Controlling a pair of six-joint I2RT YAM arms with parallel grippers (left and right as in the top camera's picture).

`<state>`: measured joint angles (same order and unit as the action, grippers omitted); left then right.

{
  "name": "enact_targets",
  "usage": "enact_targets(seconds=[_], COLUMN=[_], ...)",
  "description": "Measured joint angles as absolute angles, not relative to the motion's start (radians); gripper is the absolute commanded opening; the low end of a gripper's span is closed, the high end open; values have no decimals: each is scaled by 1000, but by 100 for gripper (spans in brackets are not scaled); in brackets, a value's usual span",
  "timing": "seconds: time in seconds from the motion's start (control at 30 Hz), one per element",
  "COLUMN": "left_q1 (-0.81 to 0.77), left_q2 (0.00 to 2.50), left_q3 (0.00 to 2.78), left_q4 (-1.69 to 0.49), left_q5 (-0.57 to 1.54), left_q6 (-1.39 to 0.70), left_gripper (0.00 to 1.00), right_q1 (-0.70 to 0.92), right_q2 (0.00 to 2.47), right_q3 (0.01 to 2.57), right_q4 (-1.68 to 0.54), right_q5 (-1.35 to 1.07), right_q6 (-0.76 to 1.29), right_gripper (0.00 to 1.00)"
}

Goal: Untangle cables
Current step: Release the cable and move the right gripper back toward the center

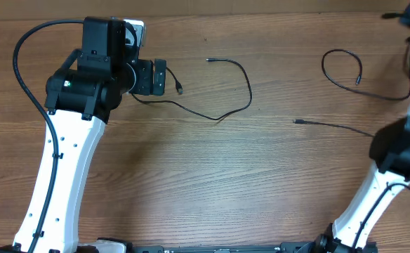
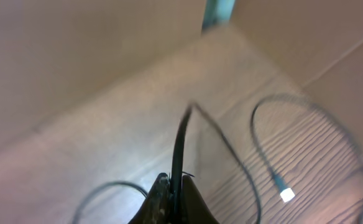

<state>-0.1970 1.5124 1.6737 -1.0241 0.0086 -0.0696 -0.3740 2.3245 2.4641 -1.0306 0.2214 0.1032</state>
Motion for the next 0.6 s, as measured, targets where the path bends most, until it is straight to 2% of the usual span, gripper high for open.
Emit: enact_targets(seconds=[0.03,0.07,0.1,0.17,0.43,0.6], left_q1=[-197,-197,-197,-197,-197,-197], left_q2=[1512,1512,1512,1512,1512,1512], left_q3=[1674,1674,1674,1674,1674,1674], left_q4=[-1024,-1024,-1024,-1024,-1024,-1024], left_q5=[9,9,9,12,12,15], left_q6=[-74,-78,-80,-85,-99,-99], left_gripper=[99,100,99,100,99,99], right_q1=[-376,-378,-381,-386,-388,-353], right_q2=[2347,2359,2367,2372,2362,2263], right_q3=[2461,2460,2459,2458,2459,2458], right_q4=[-1036,-1040,-1041,-1039,-1060,-1084], right_q5=[220,217,216,215,202,187], right_q6=[104,104,106,105,105,113], right_gripper=[6,27,58,100,100,100])
